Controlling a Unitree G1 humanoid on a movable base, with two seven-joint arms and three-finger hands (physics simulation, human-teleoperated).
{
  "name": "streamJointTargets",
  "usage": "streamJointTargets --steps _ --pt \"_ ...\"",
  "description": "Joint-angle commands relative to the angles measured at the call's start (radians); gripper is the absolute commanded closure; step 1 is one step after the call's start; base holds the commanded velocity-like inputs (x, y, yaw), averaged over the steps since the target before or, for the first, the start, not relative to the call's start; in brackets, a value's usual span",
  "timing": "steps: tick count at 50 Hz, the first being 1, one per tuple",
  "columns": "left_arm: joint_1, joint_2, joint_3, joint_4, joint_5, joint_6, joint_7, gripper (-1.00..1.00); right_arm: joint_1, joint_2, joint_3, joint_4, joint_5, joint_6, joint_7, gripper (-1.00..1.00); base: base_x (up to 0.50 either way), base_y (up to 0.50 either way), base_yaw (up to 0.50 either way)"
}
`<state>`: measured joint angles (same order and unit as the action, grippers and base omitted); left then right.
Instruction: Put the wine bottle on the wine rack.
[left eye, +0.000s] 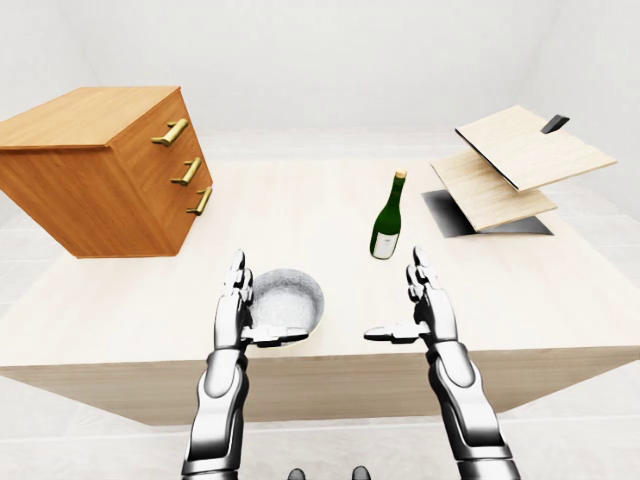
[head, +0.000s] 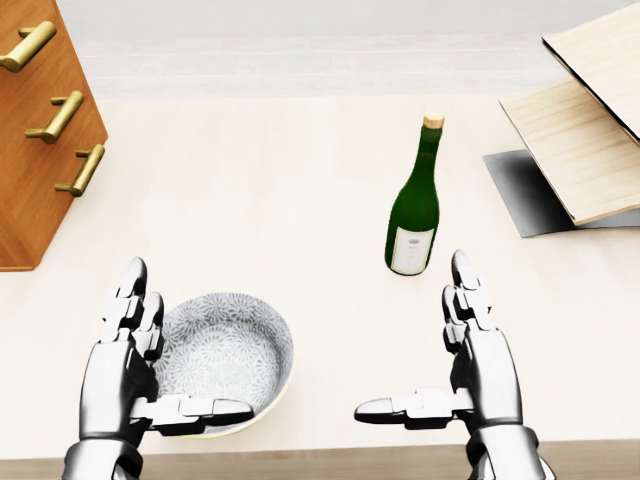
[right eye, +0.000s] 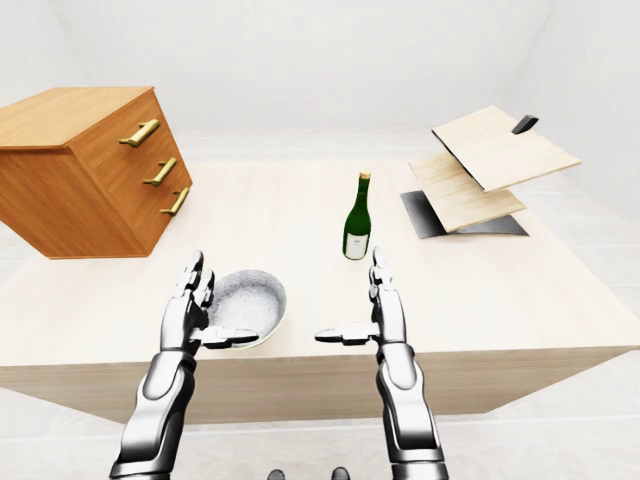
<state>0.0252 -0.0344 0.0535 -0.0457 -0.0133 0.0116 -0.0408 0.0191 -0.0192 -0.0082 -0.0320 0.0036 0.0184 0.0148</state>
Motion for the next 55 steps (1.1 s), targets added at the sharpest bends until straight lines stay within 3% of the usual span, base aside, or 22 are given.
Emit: streamJointTargets --steps 1,5,7,11,13,38,46,55 --pt "-0.003 0.016 0.004 -0.005 0.026 0.021 -0.028 -1.0 0.011 -0.012 -0.013 -0.012 0.009 -0.006 0.025 -1.0 0.0 0.0 0.0" --pt "0.011 0.027 -0.013 -0.05 0.008 0.043 -0.019 -1.0 0.037 -0.01 -0.012 -0.078 -0.005 0.024 0.034 -1.0 0.0 0.0 0.0" --pt "0.022 0.031 -0.018 -0.092 0.001 0.066 -0.017 -1.0 0.047 -0.018 -0.008 -0.104 -0.04 0.033 0.031 -1.0 0.0 0.0 0.0" --pt "0.037 0.045 -0.035 -0.136 0.044 0.045 -0.003 -1.0 0.056 -0.016 -0.018 -0.158 -0.033 0.063 0.044 -1.0 0.0 0.0 0.0" --pt "0.038 0.043 -0.035 -0.151 0.015 0.076 -0.023 -1.0 0.056 -0.015 -0.022 -0.174 -0.034 0.069 0.051 -1.0 0.0 0.0 0.0" --pt "0.072 0.058 0.009 -0.576 -0.027 0.076 -0.064 -1.0 0.086 -0.005 -0.064 -0.472 0.0 0.069 0.091 -1.0 0.0 0.0 0.0" --pt "0.08 0.051 0.0 -0.611 -0.022 0.076 -0.067 -1.0 0.091 -0.002 -0.074 -0.499 0.009 0.069 0.098 -1.0 0.0 -0.02 0.0" --pt "0.087 0.046 -0.004 -0.611 -0.025 0.076 -0.069 -1.0 0.095 -0.001 -0.068 -0.481 -0.002 0.069 0.103 -1.0 0.0 -0.43 0.0"
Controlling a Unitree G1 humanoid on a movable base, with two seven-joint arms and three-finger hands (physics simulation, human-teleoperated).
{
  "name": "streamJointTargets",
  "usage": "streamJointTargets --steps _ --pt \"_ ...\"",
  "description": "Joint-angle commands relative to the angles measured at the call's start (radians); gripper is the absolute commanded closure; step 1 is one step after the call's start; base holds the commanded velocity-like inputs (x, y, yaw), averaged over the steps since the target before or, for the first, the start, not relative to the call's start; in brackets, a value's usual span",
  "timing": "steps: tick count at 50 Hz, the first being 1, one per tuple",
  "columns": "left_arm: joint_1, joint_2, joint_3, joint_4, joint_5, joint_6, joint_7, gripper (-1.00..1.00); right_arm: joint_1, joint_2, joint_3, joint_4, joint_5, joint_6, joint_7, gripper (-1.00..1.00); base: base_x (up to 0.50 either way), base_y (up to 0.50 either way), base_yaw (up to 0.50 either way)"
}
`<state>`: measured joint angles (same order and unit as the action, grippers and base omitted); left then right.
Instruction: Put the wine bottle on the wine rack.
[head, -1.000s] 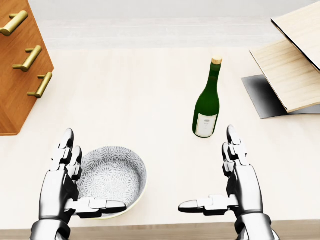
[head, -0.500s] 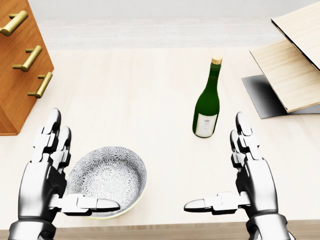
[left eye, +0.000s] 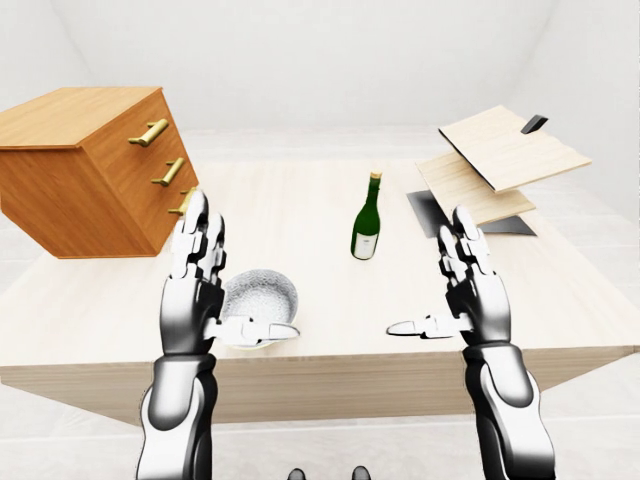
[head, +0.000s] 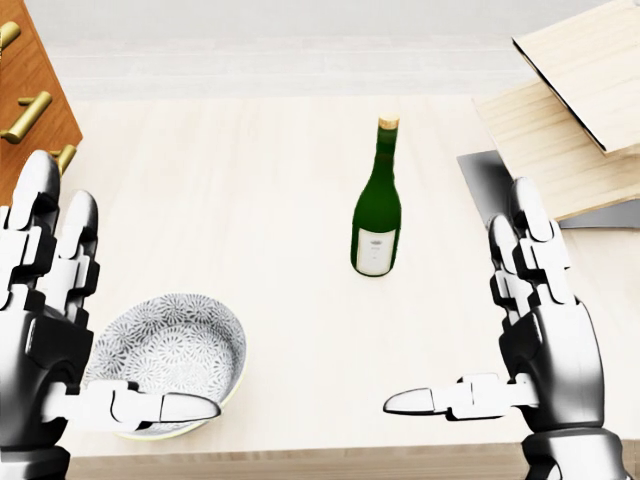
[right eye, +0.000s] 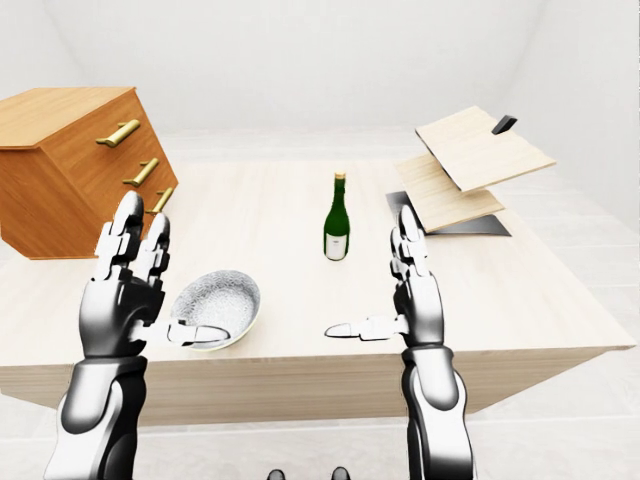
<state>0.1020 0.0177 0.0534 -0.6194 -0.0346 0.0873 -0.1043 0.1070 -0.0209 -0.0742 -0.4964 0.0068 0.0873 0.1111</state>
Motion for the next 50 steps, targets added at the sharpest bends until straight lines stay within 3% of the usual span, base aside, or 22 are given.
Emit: streamJointTargets --steps 1,33,50 --pt "0.011 -0.006 -0.004 -0.037 -0.004 0.0 -0.005 -1.0 0.007 0.001 -0.002 -0.016 -0.005 0.0 0.006 -1.0 0.0 -0.5 0.0" --pt "0.033 -0.004 0.005 -0.034 -0.018 0.0 -0.021 -1.0 -0.007 0.006 0.009 0.053 0.022 0.0 0.019 -1.0 0.0 -0.5 0.0" --pt "0.018 -0.002 0.013 -0.013 -0.016 0.0 -0.024 -1.0 -0.001 0.001 0.033 0.074 0.01 0.0 0.036 -1.0 0.0 0.0 0.43"
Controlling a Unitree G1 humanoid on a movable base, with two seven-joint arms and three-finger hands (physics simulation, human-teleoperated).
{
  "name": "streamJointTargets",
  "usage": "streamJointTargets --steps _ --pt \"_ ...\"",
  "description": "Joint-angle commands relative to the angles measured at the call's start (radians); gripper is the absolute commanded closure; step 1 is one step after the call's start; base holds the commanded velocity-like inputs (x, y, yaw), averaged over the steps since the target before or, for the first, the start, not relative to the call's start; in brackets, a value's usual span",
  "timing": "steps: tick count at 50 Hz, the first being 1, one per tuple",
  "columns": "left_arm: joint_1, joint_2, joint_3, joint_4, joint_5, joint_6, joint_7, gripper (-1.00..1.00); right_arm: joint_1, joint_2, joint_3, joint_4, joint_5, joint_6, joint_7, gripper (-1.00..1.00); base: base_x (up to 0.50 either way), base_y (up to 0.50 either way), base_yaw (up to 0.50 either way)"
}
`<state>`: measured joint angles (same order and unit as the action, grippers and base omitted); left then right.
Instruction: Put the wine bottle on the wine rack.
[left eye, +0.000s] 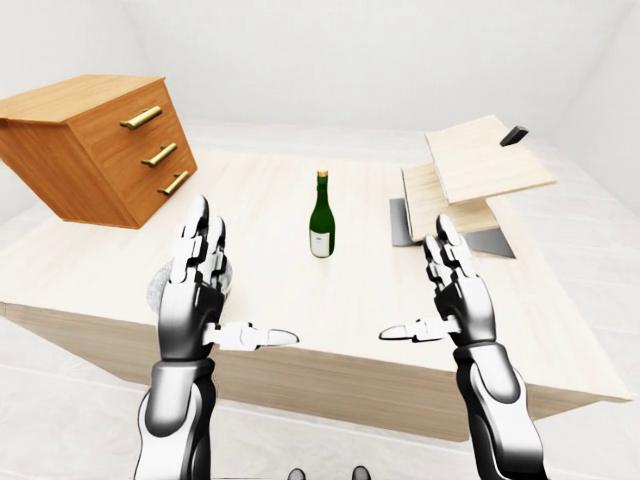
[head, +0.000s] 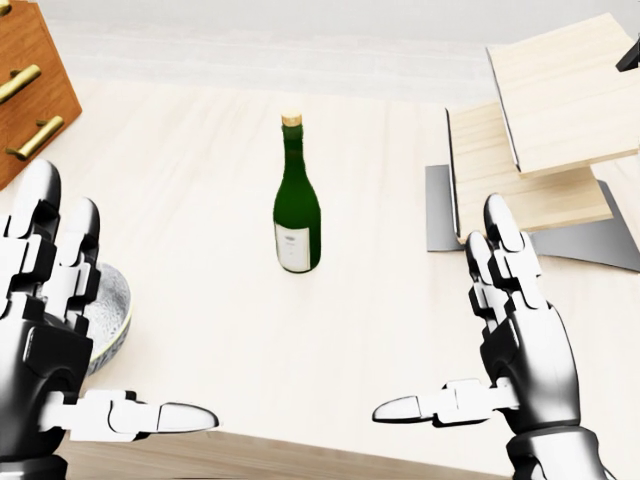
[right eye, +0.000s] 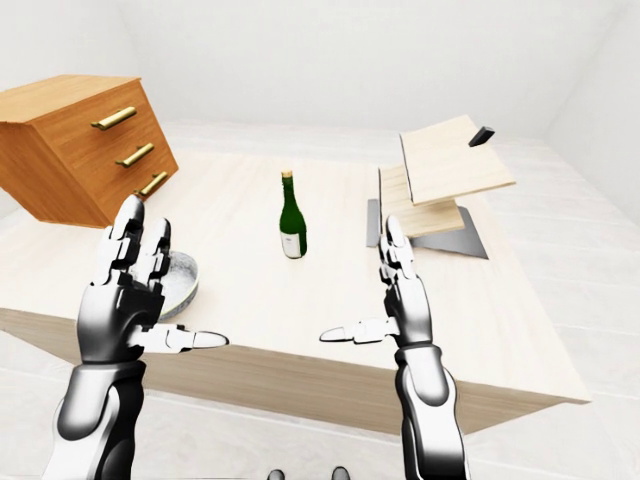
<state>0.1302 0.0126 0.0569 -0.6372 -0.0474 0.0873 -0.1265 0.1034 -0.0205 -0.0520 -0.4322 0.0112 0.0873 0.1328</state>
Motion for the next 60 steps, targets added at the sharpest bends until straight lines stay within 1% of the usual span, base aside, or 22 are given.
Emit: streamJointTargets --steps 1,12,20,22,23,30,44,51,60 --pt "-0.011 0.004 0.011 0.004 -0.001 0.0 -0.001 -1.0 0.004 0.002 0.012 0.002 0.003 0.0 0.011 -1.0 0.0 0.0 0.5" --pt "0.001 -0.001 0.001 0.034 0.002 0.0 -0.004 -1.0 0.019 0.007 0.028 -0.004 -0.009 0.0 0.0 -1.0 0.0 0.0 0.5" --pt "-0.002 -0.001 -0.004 0.047 0.005 0.0 -0.003 -1.0 0.011 0.007 0.021 0.018 -0.004 0.0 -0.007 -1.0 0.0 0.0 0.5" --pt "-0.002 0.0 -0.003 0.048 0.004 0.0 -0.003 -1.0 0.007 0.007 0.022 0.023 -0.011 0.0 -0.013 -1.0 -0.14 0.3 0.0" --pt "-0.002 0.001 -0.001 0.051 0.002 0.0 -0.004 -1.0 0.002 0.012 0.008 0.021 0.011 0.0 -0.014 -1.0 0.0 0.0 0.0" --pt "-0.001 0.0 0.004 0.062 -0.001 0.0 -0.005 -1.0 -0.004 0.008 0.013 0.062 0.013 0.0 -0.012 -1.0 0.01 -0.03 0.0" --pt "-0.001 0.0 0.004 0.093 0.0 0.0 -0.005 -1.0 -0.012 0.006 0.01 0.091 0.01 0.0 -0.013 -1.0 0.18 -0.39 0.0" --pt "-0.001 0.001 0.007 0.105 -0.002 0.0 -0.006 -1.0 -0.023 0.005 0.021 0.103 -0.017 0.0 -0.033 -1.0 0.0 0.0 0.0" --pt "0.009 -0.001 -0.002 0.095 0.002 0.0 -0.004 -1.0 -0.021 0.007 0.033 0.09 -0.008 0.0 -0.026 -1.0 0.03 0.0 0.0"
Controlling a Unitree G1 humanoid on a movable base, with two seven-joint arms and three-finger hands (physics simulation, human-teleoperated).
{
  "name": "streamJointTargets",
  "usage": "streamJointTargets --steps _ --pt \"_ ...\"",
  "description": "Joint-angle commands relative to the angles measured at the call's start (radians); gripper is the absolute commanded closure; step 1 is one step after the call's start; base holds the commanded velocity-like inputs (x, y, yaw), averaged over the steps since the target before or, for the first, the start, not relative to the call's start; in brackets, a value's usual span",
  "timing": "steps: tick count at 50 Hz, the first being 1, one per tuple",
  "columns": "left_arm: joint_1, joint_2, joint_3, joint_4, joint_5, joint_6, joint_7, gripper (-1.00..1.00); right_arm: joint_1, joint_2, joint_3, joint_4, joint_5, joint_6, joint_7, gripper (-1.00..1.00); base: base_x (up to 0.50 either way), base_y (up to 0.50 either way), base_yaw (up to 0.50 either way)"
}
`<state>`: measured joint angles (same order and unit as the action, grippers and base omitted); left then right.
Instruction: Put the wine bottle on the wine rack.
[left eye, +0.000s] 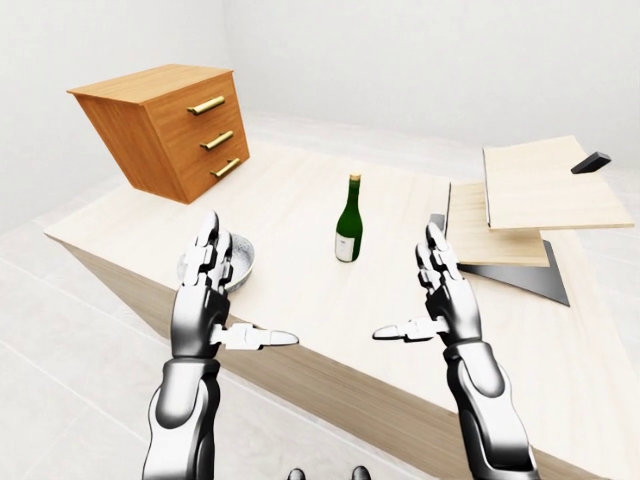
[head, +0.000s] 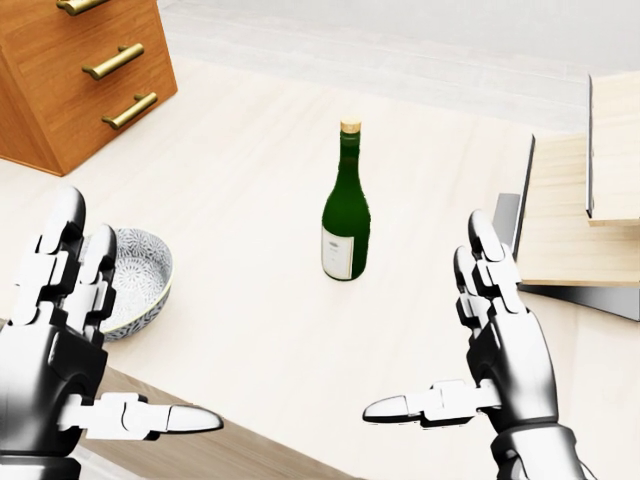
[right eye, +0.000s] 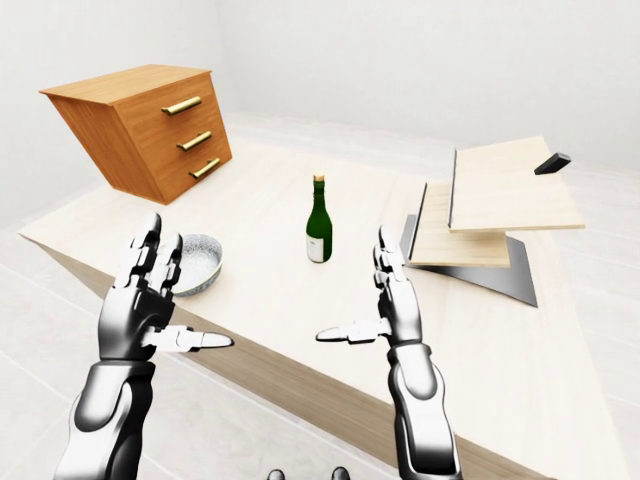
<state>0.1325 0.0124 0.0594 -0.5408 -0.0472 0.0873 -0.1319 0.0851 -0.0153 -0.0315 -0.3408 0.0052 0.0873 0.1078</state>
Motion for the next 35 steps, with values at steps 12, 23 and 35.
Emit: streamJointTargets --steps 12,23,35 --pt "0.011 0.001 -0.002 0.003 0.003 0.0 0.001 -1.0 -0.009 0.002 0.015 0.002 0.001 0.0 -0.004 -1.0 0.42 -0.08 0.0" --pt "0.005 0.002 0.006 0.017 0.001 0.0 -0.002 -1.0 -0.011 0.004 0.019 -0.007 0.0 0.0 -0.014 -1.0 0.29 -0.02 0.0" --pt "0.005 -0.001 -0.002 0.009 0.006 0.0 0.002 -1.0 -0.012 0.002 0.019 -0.003 0.004 0.0 -0.011 -1.0 0.09 0.04 0.0"
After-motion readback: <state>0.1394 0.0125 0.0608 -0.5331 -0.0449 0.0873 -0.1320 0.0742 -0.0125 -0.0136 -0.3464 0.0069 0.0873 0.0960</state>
